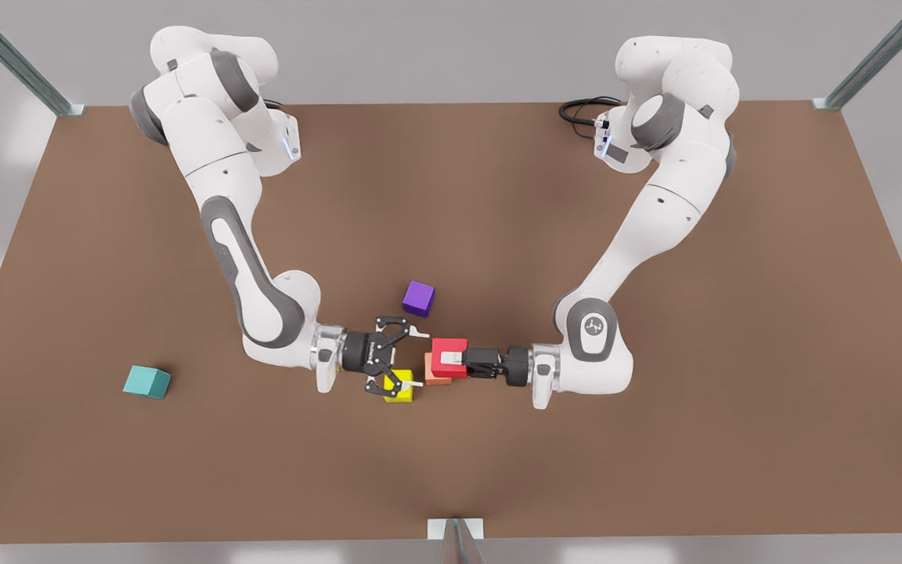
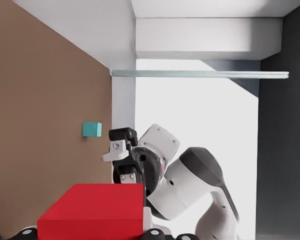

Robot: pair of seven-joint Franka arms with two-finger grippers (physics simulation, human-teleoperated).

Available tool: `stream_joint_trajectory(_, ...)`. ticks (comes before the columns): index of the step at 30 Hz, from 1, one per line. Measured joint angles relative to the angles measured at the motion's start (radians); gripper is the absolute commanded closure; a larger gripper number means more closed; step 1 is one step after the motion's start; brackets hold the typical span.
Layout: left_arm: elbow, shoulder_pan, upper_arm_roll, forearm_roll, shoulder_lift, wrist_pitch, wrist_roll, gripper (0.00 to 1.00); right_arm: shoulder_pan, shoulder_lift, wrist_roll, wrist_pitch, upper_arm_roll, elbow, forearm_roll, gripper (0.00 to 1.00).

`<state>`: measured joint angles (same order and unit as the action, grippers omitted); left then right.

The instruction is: Pick up red wooden cube and pass to hand red wooden cube and place in blue wooden cube

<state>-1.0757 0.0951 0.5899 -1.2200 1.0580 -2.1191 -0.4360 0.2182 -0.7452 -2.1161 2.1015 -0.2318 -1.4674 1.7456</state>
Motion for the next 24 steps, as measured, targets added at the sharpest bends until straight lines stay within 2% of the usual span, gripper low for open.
stream_joint_trajectory(24,0.0,0.0,0.0,0.0,-0.001,0.002,0.005,0.43,0.008,0.003,-0.012,0.012,-0.022,-0.004,0.007,0.01)
